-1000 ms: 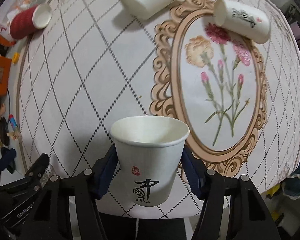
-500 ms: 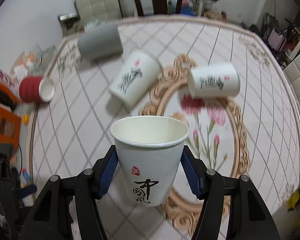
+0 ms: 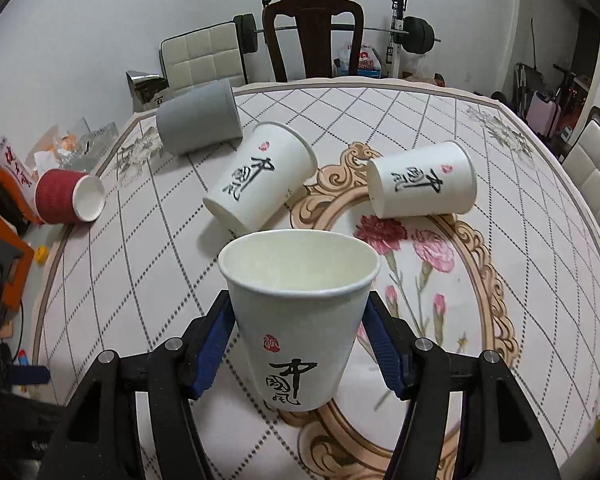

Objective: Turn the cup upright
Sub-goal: 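Lower the upright white cup onto the floral frame with the right tool and open it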

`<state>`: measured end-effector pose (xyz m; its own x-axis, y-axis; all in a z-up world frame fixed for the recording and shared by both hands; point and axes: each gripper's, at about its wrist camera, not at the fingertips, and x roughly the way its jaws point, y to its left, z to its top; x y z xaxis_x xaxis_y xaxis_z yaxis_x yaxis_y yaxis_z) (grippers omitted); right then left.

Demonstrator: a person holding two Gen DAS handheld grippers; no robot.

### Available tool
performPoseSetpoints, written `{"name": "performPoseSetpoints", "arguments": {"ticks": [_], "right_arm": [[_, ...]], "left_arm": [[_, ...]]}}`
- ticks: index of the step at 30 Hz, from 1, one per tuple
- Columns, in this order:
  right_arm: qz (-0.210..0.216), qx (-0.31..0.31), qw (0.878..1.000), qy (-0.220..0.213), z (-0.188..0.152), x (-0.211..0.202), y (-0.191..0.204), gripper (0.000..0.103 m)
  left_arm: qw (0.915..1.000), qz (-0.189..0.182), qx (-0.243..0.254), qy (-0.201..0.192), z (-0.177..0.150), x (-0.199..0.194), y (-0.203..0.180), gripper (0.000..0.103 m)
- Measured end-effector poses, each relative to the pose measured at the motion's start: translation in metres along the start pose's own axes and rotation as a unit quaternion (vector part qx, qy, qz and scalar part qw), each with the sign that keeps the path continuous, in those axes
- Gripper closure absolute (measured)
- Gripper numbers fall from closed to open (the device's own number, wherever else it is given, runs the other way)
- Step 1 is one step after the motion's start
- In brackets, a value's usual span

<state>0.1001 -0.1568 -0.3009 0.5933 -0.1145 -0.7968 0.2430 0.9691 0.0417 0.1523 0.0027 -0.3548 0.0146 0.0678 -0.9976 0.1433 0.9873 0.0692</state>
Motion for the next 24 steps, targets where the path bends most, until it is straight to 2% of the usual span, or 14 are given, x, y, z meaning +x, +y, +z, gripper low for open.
{"name": "performPoseSetpoints", "arguments": {"ticks": [8, 12, 17, 21, 24], "right_arm": [[-0.013, -0.019, 0.999, 0.034, -0.016, -0.003, 0.003, 0.035], [-0.018, -0.028, 0.999, 0.035, -0.021, -0.017, 0.006, 0.023], [-0.021, -0.036, 0.998, 0.042, -0.025, -0.040, 0.005, 0.014], [-0.034, -0.037, 0.998, 0.048, -0.028, -0.070, -0.005, 0.003], [-0.055, -0.041, 0.996, 0.053, -0.028, -0.099, -0.014, 0.001]], "left_arm": [[0.9999, -0.005, 0.009, -0.011, -0.020, -0.010, 0.002, 0.000], [0.9995, -0.003, 0.016, -0.026, -0.032, -0.021, 0.002, 0.000], [0.9988, 0.002, 0.010, -0.049, -0.050, -0.046, 0.003, 0.000], [0.9963, 0.017, 0.005, -0.084, -0.073, -0.082, -0.001, 0.000], [0.9931, 0.028, -0.003, -0.114, -0.091, -0.115, -0.002, 0.000]]}}
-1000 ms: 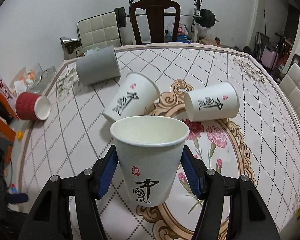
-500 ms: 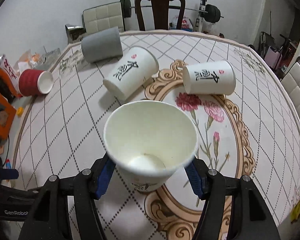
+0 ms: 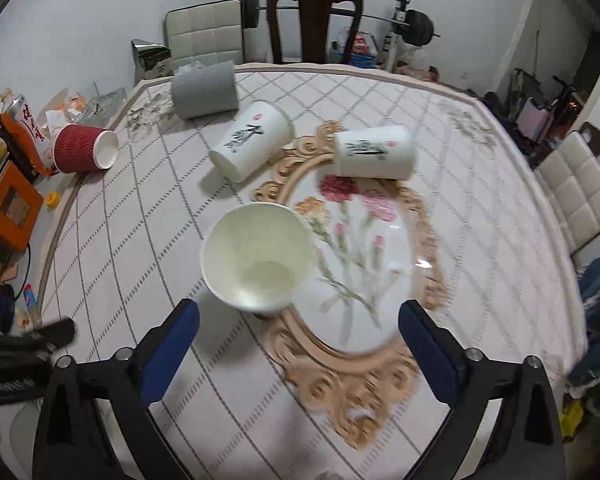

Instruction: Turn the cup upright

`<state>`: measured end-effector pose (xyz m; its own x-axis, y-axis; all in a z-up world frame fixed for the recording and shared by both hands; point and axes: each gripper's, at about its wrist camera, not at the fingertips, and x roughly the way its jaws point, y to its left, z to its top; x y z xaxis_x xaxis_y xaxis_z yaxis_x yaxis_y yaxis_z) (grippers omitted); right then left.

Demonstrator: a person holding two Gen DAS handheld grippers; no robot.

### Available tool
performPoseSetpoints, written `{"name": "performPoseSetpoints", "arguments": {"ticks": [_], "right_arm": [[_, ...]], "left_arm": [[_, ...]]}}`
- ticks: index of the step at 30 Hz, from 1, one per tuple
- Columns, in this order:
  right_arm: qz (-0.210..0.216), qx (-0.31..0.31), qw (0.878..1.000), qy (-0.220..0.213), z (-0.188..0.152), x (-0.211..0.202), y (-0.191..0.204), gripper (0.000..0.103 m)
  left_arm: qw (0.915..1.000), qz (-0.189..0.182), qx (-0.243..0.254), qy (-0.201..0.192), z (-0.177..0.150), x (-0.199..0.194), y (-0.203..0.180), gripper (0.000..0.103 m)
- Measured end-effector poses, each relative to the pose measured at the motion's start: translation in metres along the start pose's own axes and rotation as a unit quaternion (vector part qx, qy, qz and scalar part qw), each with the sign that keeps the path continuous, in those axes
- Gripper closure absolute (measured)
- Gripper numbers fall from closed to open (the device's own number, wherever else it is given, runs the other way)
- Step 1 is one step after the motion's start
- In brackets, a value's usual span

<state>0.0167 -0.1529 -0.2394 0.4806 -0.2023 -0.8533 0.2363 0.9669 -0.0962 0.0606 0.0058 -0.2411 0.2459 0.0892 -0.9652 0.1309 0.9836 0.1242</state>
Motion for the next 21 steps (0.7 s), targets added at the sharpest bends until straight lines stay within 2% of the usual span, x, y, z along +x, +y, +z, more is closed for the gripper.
{"name": "performPoseSetpoints", "arguments": {"ticks": [5, 13, 21], "right_arm": [[-0.016, -0.001, 1.000, -0.021, -0.001, -0.069, -0.024, 0.000], [-0.008, 0.003, 0.998, -0.054, -0.004, -0.183, -0.057, 0.000], [0.005, 0.015, 0.996, -0.088, -0.013, -0.269, -0.083, 0.000]], "left_arm": [[0.9988, -0.002, -0.014, -0.047, -0.018, -0.059, 0.004, 0.000], [0.9906, -0.012, -0.026, -0.134, -0.042, -0.167, -0.003, 0.000], [0.9810, -0.016, -0.033, -0.191, -0.071, -0.240, -0.003, 0.000]]}}
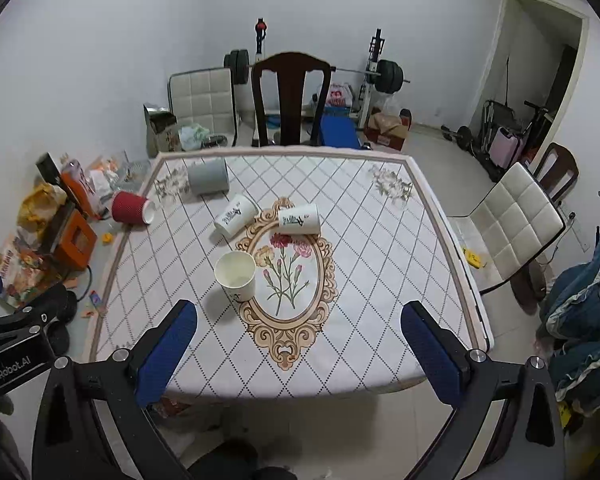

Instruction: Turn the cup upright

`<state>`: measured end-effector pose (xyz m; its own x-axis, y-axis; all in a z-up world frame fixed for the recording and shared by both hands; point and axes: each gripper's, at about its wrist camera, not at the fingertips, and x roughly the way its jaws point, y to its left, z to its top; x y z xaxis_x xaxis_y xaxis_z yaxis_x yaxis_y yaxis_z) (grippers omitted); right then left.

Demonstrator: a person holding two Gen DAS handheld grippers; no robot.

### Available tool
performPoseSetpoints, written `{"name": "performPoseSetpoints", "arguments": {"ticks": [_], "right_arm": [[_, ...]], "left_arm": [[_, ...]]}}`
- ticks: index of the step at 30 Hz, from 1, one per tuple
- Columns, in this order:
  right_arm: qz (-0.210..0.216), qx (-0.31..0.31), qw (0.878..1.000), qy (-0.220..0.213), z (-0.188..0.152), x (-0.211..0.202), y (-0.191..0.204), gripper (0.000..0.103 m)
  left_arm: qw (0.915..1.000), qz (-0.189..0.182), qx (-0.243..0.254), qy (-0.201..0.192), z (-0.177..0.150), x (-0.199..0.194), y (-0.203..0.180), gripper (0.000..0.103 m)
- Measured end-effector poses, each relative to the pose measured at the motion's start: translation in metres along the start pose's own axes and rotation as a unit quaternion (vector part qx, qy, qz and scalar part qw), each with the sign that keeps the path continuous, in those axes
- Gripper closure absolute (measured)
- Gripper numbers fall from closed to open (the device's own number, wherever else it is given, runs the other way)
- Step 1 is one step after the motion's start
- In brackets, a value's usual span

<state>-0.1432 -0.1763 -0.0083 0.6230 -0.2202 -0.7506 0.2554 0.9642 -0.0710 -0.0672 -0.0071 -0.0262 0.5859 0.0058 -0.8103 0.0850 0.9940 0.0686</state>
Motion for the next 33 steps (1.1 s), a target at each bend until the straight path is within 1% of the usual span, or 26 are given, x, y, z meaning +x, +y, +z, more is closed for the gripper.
{"name": "performPoseSetpoints", "arguments": {"ticks": [6, 13, 22, 33], "right_arm": [[0.007, -0.002, 1.000, -0.022, 0.000, -0.046, -0.008, 0.000], [0.013, -0.006, 0.999, -0.034, -0.001, -0.077, -0.009, 0.000], [0.019, -0.009, 0.999, -0.036, -0.004, -0.088, -0.007, 0.000], [0.023, -0.012, 0.999, -0.031, -0.005, -0.084, -0.002, 0.000]], "left_arm": [[0.9996, -0.006, -0.009, -0.024, -0.004, -0.038, -0.001, 0.000], [0.9996, -0.005, -0.009, -0.027, -0.011, -0.055, -0.003, 0.000], [0.9995, 0.000, -0.015, -0.027, -0.018, -0.065, 0.001, 0.000], [0.9996, 0.013, -0.015, -0.022, -0.022, -0.065, 0.006, 0.000]]}}
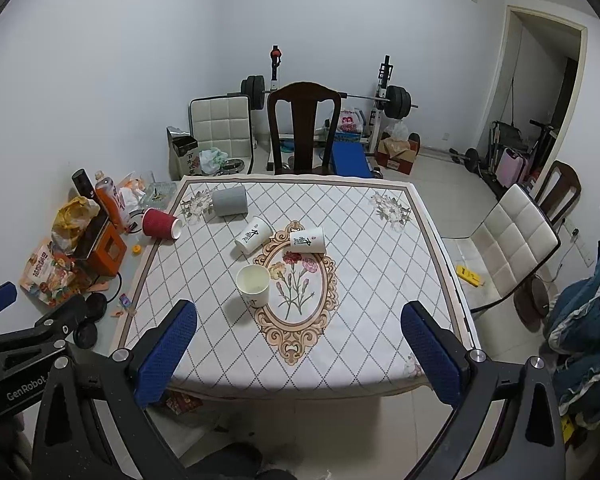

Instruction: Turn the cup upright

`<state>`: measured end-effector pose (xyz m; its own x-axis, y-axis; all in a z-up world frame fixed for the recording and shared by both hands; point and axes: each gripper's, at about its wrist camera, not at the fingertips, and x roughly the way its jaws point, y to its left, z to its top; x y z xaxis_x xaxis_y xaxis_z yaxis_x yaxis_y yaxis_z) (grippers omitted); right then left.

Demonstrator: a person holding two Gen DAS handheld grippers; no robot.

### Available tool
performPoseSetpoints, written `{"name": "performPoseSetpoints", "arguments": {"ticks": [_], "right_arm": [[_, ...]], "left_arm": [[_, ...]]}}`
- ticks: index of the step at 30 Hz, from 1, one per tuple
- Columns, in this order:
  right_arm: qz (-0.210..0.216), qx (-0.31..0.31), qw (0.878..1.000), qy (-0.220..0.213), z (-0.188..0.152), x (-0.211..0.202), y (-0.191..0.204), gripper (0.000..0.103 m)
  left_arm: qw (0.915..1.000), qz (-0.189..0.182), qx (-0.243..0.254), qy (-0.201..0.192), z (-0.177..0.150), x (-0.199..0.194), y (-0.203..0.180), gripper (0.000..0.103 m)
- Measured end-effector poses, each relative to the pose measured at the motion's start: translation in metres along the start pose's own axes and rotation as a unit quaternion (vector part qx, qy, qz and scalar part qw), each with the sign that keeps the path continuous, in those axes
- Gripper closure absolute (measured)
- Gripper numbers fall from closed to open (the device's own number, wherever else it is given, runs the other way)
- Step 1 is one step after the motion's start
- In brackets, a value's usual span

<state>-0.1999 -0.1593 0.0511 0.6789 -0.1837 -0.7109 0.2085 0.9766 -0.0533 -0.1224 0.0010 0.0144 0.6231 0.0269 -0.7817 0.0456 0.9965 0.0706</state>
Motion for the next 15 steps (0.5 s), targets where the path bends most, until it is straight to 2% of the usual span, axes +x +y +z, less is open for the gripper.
{"name": "performPoseSetpoints", "arguments": {"ticks": [15], "right_arm": [[0.003, 0.001, 1.000, 0.008, -0.0085, 0.0044, 0.0050, 0.000]], "left_arm": [[1.0000, 0.000, 0.003, 0.000, -0.0025, 0.0027, 0.0030, 0.000]]}}
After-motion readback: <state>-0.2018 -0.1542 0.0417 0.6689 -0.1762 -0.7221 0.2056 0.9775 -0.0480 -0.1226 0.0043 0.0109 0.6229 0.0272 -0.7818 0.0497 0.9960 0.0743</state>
